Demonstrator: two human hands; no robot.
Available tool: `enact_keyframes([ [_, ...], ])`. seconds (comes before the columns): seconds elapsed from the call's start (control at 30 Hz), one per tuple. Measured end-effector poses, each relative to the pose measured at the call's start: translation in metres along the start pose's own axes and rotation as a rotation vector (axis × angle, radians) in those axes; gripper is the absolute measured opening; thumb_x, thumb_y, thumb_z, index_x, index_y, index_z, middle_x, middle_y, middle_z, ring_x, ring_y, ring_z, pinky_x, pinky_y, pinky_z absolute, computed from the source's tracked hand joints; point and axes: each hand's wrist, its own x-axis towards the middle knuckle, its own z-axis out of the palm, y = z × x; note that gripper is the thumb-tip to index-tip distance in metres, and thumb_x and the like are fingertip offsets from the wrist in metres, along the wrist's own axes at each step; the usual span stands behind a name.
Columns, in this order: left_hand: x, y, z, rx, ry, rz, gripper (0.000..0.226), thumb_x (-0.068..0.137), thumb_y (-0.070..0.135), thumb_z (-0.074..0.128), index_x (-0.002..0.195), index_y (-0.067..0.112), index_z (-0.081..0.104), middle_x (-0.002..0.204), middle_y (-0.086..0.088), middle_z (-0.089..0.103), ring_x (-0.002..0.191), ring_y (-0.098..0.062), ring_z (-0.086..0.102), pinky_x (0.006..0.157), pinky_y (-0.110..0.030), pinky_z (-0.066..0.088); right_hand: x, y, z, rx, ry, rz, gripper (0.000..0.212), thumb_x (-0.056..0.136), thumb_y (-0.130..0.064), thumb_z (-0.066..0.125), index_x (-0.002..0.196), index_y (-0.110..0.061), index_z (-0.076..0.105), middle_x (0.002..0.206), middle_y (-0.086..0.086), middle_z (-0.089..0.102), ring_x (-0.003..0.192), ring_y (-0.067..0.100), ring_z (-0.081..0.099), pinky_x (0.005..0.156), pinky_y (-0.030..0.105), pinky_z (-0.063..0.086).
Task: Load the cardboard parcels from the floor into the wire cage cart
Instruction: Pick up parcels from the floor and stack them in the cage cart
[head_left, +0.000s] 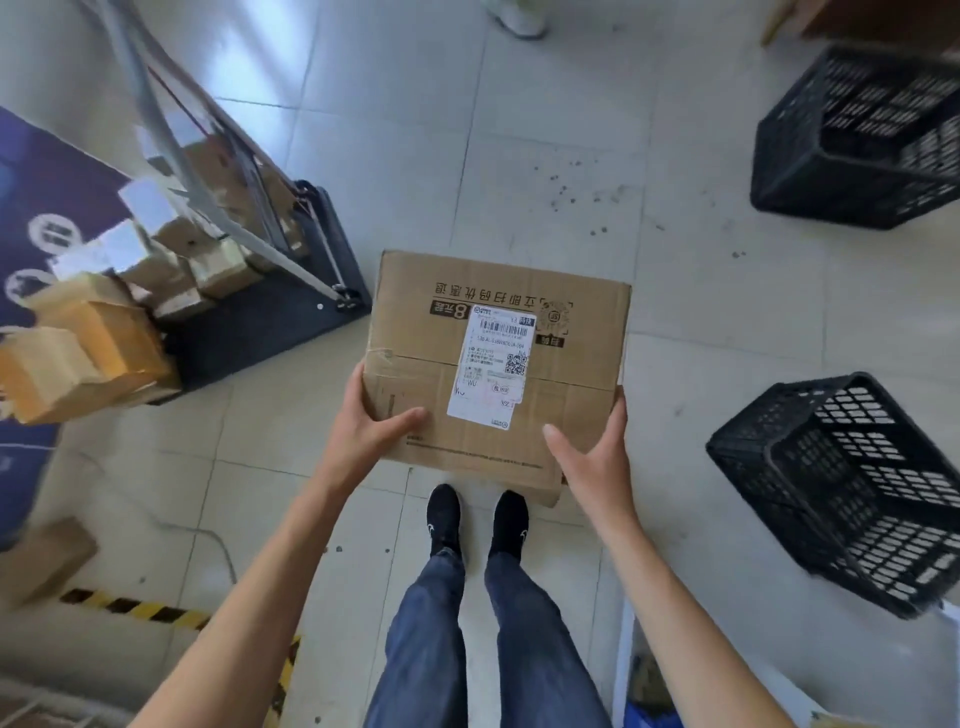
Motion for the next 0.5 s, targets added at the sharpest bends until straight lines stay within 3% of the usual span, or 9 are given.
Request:
enact_keyframes([
  [0.1, -0.043, 0.041, -0.043, -0.018, 0.147, 0.033, 0.091, 0.066, 0.042, 0.090, 0.142, 0.035, 0.040, 0.130, 0.012, 0.063, 0.120, -0.009, 0.060, 0.101, -0.043, 0.051, -0.017, -0.064, 0.004, -0.075, -0.092, -0.097, 0.104, 0.083, -0.047, 0.073, 0.158, -0.032, 0.002, 0.160, -0.007, 0.030, 0.141, 0.014, 0.037, 0.112, 0.034, 0.034],
  [0.2, -0.100, 0.075, -0.089, -0.039, 0.341, 0.055, 0.109, 0.060, 0.058, 0.088, 0.149, 0.034, 0.029, 0.139, 0.009, 0.055, 0.125, -0.010, 0.055, 0.104, -0.043, 0.049, -0.042, -0.131, 0.023, -0.154, -0.201, -0.204, 0.103, 0.084, -0.048, 0.072, 0.159, -0.027, 0.005, 0.159, -0.003, 0.034, 0.142, 0.018, 0.037, 0.110, 0.023, 0.026],
  [0.27, -0.144, 0.088, -0.119, -0.082, 0.490, 0.037, 0.119, 0.056, 0.067, 0.085, 0.151, 0.031, 0.023, 0.141, 0.004, 0.051, 0.126, -0.012, 0.054, 0.105, -0.043, 0.049, -0.068, -0.172, 0.042, -0.166, -0.314, -0.262, 0.102, 0.082, -0.048, 0.072, 0.157, -0.028, 0.007, 0.157, -0.001, 0.038, 0.138, 0.020, 0.043, 0.113, 0.036, 0.036],
  [0.33, -0.191, 0.090, -0.147, -0.112, 0.635, 0.014, 0.115, 0.055, 0.069, 0.083, 0.148, 0.034, 0.024, 0.138, 0.005, 0.051, 0.123, -0.012, 0.055, 0.105, -0.044, 0.048, -0.100, -0.208, 0.064, -0.219, -0.405, -0.342, 0.102, 0.080, -0.050, 0.071, 0.156, -0.029, 0.007, 0.153, 0.001, 0.041, 0.135, 0.021, 0.047, 0.109, 0.046, 0.043],
  [0.43, -0.266, 0.077, -0.183, -0.147, 0.824, -0.031, 0.110, 0.062, 0.066, 0.082, 0.149, 0.035, 0.022, 0.142, 0.003, 0.045, 0.127, -0.017, 0.049, 0.106, -0.044, 0.046, -0.158, -0.246, 0.104, -0.313, -0.522, -0.465, 0.101, 0.079, -0.053, 0.070, 0.156, -0.032, 0.007, 0.152, -0.003, 0.043, 0.133, 0.021, 0.048, 0.108, 0.046, 0.043],
  [0.5, -0.319, 0.061, -0.204, -0.163, 0.947, -0.051, 0.110, 0.064, 0.066, 0.081, 0.150, 0.035, 0.020, 0.140, 0.007, 0.042, 0.123, -0.014, 0.046, 0.098, -0.035, 0.045, -0.204, -0.259, 0.133, -0.345, -0.613, -0.526, 0.101, 0.079, -0.053, 0.069, 0.156, -0.035, 0.006, 0.151, -0.004, 0.043, 0.132, 0.021, 0.049, 0.108, 0.043, 0.043],
])
